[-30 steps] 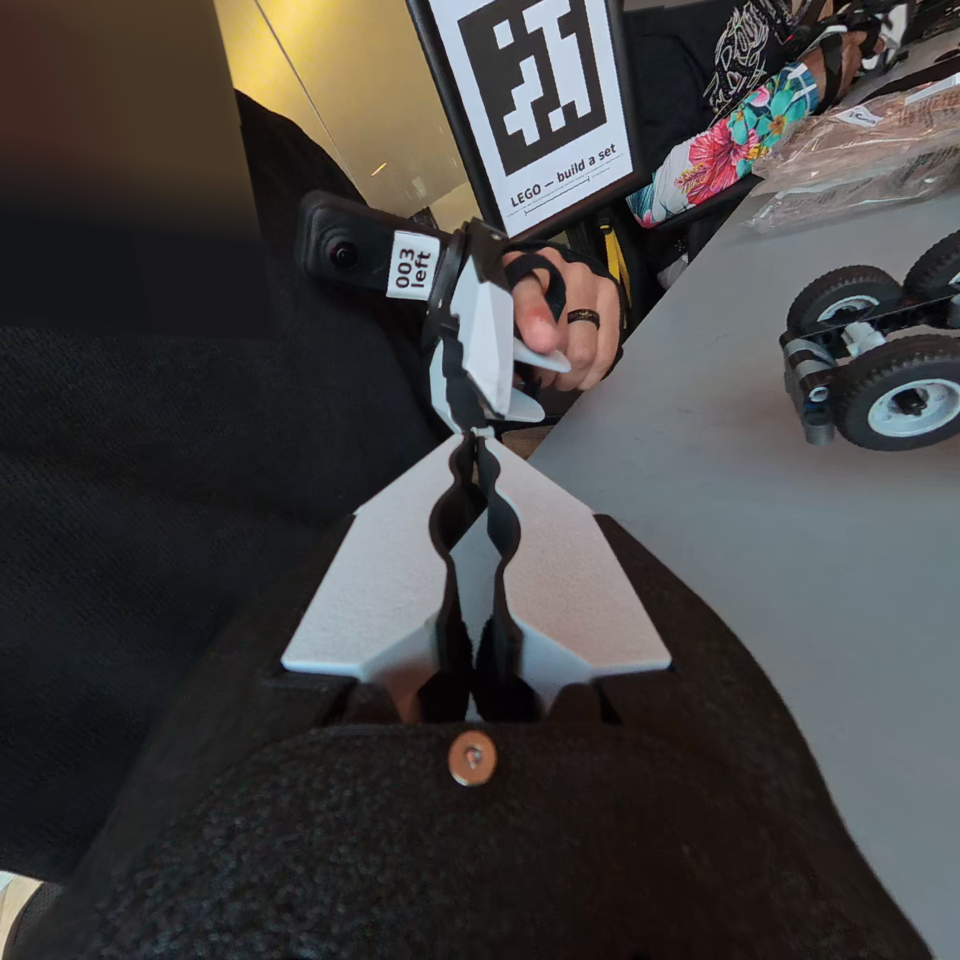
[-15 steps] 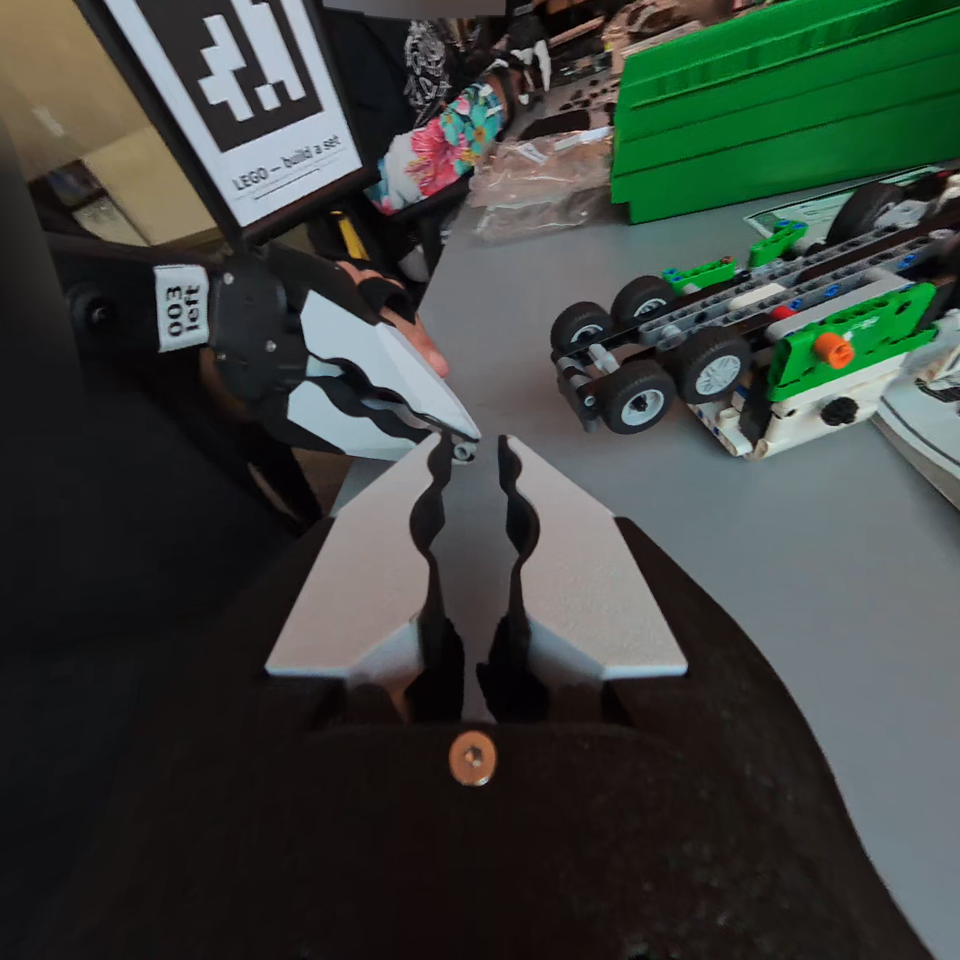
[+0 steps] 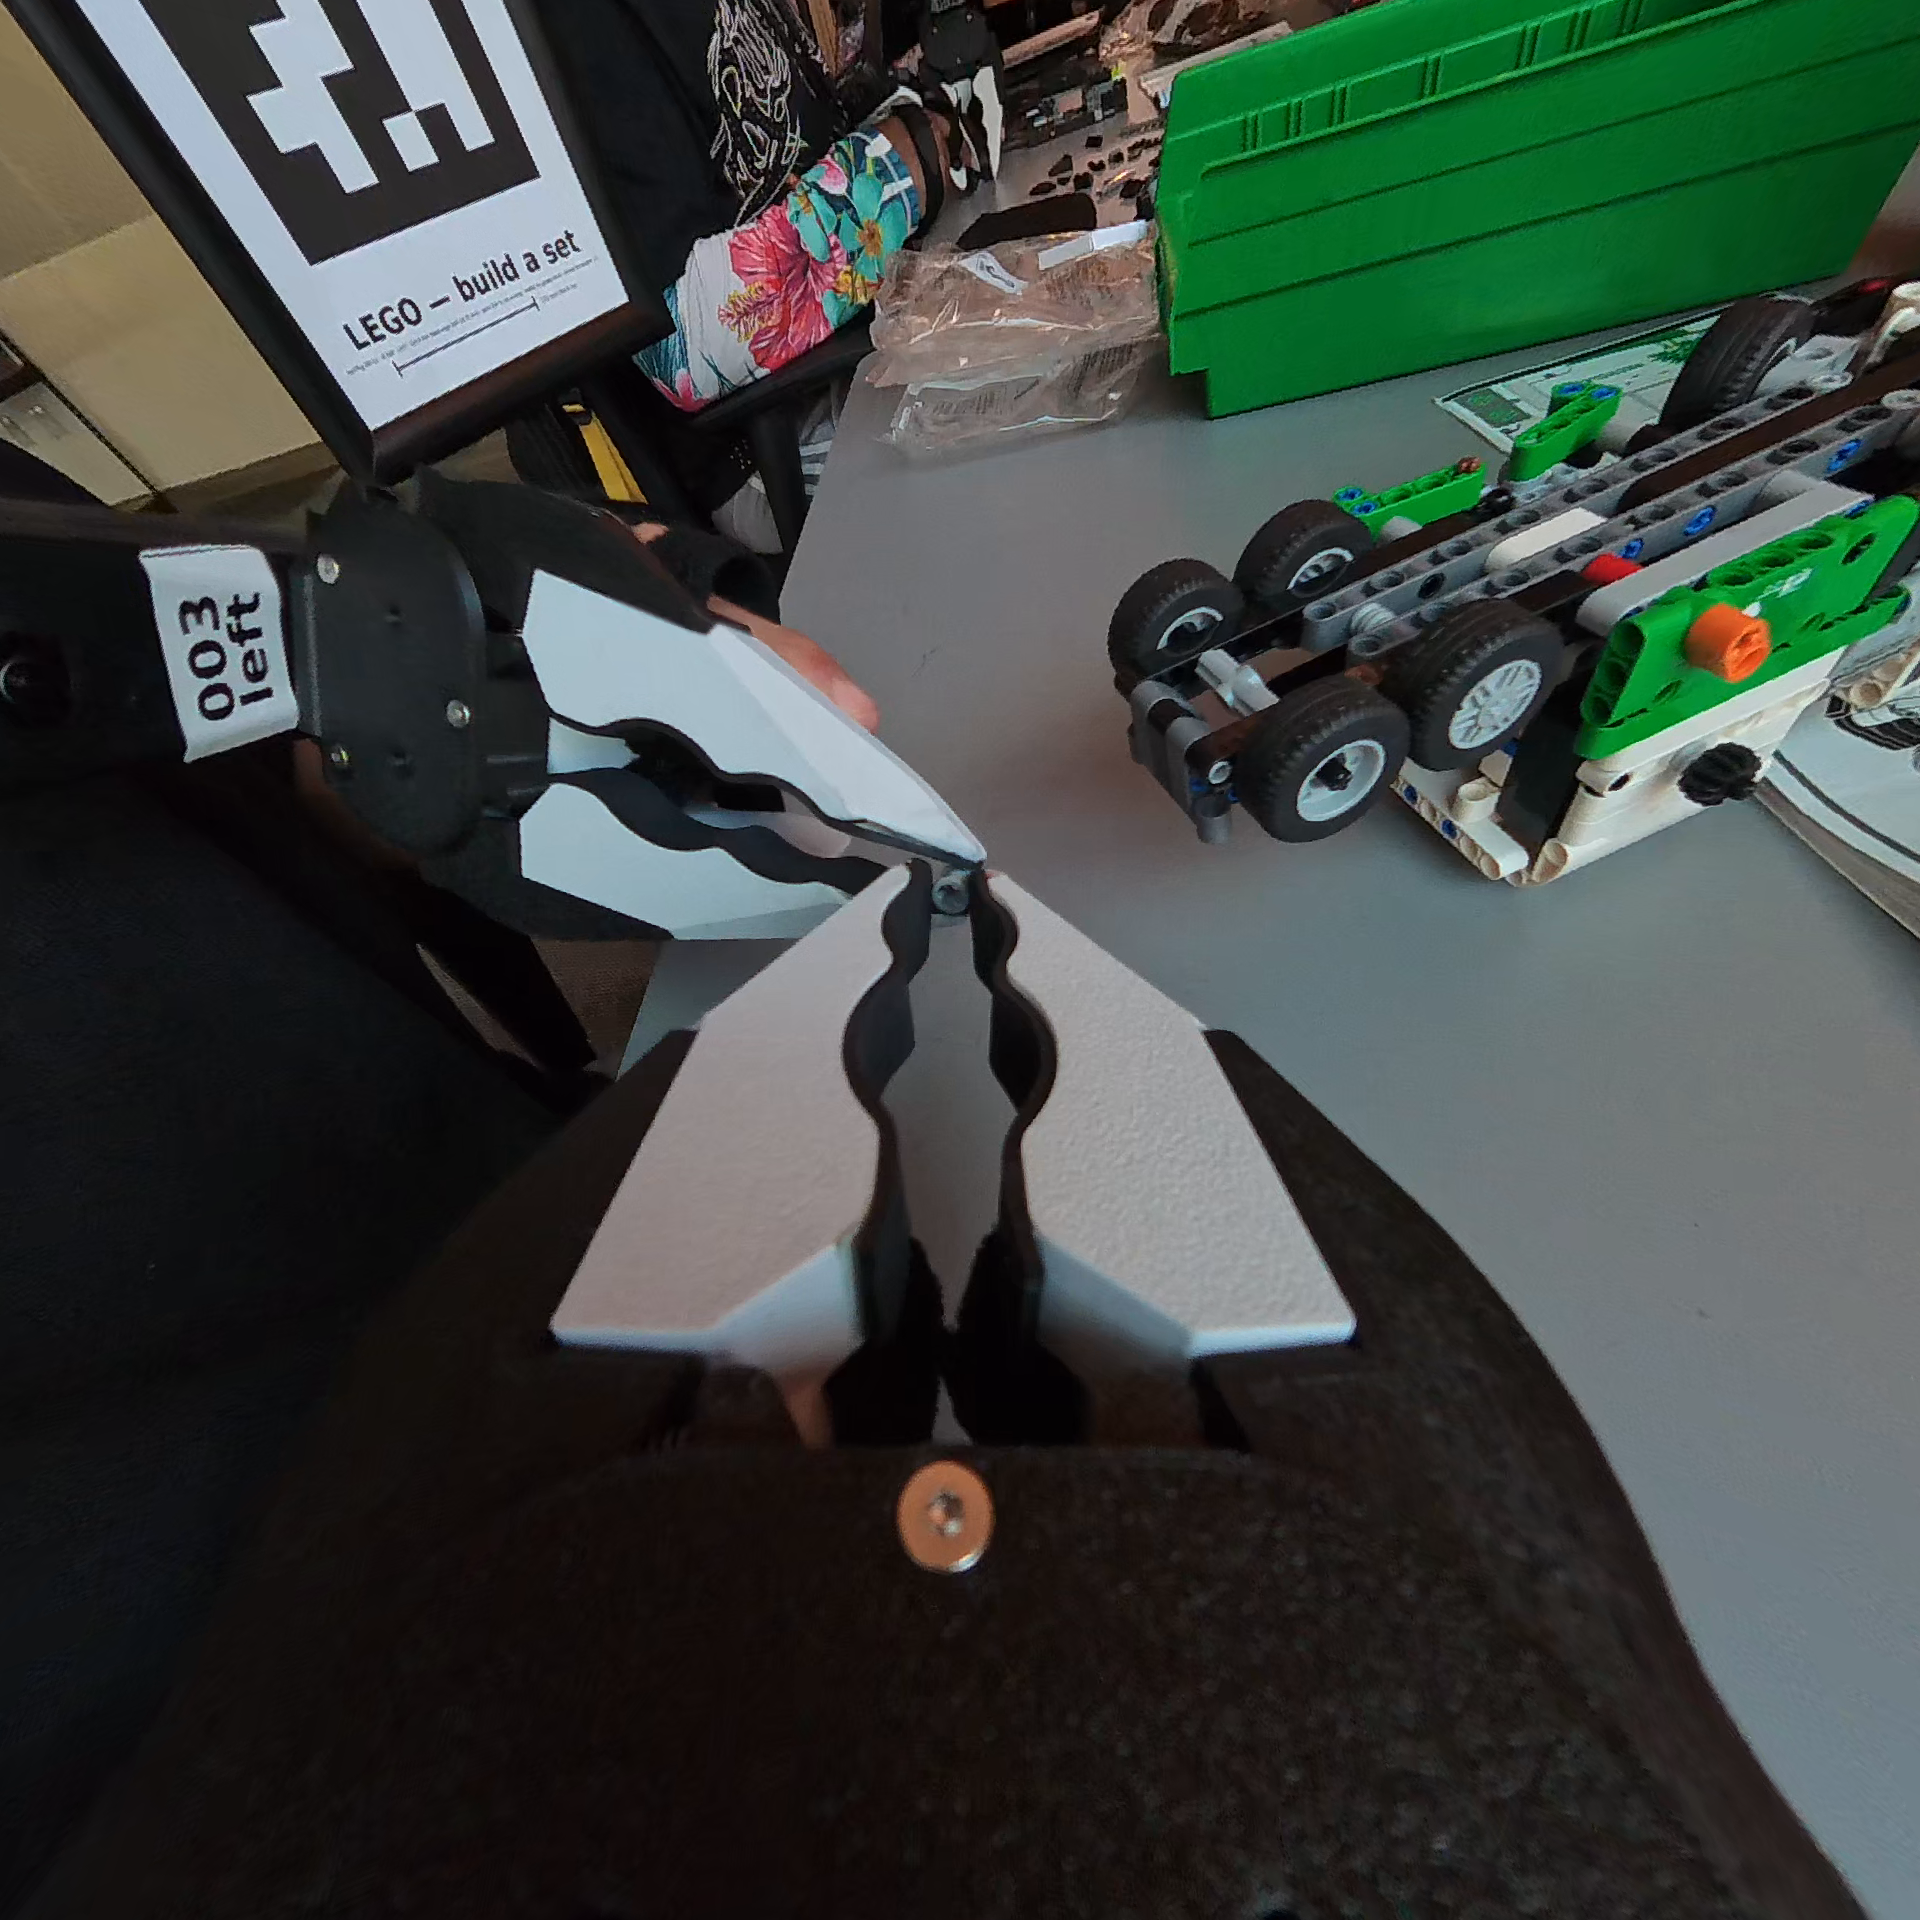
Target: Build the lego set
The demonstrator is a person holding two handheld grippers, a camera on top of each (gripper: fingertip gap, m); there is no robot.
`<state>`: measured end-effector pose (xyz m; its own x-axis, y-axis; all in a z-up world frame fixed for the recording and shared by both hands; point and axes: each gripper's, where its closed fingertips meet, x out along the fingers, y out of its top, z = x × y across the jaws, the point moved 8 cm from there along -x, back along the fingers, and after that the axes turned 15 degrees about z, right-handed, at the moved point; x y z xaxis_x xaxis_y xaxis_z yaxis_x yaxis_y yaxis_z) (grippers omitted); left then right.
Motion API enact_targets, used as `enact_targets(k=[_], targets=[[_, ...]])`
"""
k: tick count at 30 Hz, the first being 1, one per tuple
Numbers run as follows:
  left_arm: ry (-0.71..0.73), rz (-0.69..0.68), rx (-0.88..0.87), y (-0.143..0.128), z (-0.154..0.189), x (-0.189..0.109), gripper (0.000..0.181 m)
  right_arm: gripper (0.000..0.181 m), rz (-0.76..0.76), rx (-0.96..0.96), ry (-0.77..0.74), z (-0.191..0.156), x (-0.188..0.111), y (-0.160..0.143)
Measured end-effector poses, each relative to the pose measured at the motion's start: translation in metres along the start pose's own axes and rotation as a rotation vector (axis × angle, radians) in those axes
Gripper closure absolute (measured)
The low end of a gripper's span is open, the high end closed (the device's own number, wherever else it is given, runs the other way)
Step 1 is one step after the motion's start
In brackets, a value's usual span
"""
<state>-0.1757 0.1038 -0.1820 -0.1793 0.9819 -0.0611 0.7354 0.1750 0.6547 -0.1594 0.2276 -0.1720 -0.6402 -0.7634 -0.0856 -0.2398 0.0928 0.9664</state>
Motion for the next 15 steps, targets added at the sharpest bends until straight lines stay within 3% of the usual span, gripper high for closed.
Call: enact_targets(k=[11, 15], targets=[[0.042, -0.015, 0.039, 0.002, 0.005, -0.001, 0.176, 0.176, -0.013, -0.078, -0.007, -0.004, -0.001, 0.0], [0.035, 0.038, -0.157, 0.0, -0.005, -0.006, 0.173, 0.176, -0.008, -0.108, -0.018, 0.014, -0.014, 0.01]])
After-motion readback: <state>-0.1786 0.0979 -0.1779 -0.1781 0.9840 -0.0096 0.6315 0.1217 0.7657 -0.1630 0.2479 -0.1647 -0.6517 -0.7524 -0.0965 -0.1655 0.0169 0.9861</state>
